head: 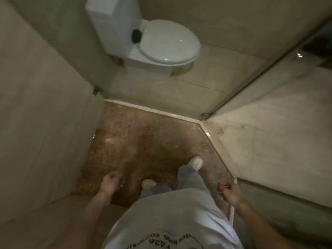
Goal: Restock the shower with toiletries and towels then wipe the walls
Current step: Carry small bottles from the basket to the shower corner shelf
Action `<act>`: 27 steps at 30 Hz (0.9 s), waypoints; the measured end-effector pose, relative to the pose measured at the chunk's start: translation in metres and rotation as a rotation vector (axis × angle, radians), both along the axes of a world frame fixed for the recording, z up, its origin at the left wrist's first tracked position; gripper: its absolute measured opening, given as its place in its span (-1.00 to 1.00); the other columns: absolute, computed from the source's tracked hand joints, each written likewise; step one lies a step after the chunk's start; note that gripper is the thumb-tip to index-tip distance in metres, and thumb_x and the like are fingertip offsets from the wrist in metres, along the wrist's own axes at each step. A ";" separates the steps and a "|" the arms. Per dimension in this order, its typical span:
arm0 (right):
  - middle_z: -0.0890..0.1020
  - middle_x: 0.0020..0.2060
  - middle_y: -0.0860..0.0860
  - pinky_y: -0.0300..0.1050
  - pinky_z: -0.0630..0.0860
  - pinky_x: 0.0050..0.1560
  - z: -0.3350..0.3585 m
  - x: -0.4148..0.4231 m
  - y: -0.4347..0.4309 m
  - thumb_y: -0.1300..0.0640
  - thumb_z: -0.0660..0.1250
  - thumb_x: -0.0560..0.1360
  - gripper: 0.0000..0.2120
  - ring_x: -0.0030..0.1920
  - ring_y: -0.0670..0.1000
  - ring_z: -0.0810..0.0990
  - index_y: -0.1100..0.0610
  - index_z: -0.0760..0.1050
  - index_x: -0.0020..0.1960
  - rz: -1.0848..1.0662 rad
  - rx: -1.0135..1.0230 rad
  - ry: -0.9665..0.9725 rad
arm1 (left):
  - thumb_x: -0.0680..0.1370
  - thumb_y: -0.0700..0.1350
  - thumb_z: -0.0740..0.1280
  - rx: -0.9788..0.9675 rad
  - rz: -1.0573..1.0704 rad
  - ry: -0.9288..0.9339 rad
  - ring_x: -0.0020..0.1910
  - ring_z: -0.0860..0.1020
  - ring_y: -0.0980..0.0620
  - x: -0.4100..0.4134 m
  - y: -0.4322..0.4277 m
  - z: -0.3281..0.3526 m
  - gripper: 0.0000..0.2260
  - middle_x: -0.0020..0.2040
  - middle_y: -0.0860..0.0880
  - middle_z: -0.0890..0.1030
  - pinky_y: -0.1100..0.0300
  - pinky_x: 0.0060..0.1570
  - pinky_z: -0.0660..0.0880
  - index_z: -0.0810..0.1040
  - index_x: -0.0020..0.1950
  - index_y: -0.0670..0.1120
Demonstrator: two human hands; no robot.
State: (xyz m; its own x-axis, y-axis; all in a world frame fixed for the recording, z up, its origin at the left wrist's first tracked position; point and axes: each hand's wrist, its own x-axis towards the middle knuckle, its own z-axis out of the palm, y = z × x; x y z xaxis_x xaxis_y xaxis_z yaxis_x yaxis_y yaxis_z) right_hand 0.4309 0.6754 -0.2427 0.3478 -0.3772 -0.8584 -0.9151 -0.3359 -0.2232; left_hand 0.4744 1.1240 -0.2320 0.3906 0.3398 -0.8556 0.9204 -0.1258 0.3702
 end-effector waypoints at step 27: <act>0.66 0.11 0.04 0.00 0.51 0.28 0.058 0.039 -0.275 -0.13 0.35 0.49 -0.70 0.21 0.15 0.61 -0.02 0.61 0.14 -0.710 -0.149 -0.212 | 0.61 -0.17 0.35 0.104 -1.545 0.058 0.00 0.65 -0.20 0.318 -0.420 -0.016 -0.92 0.04 -0.23 0.67 0.03 0.02 0.59 0.63 0.03 -0.16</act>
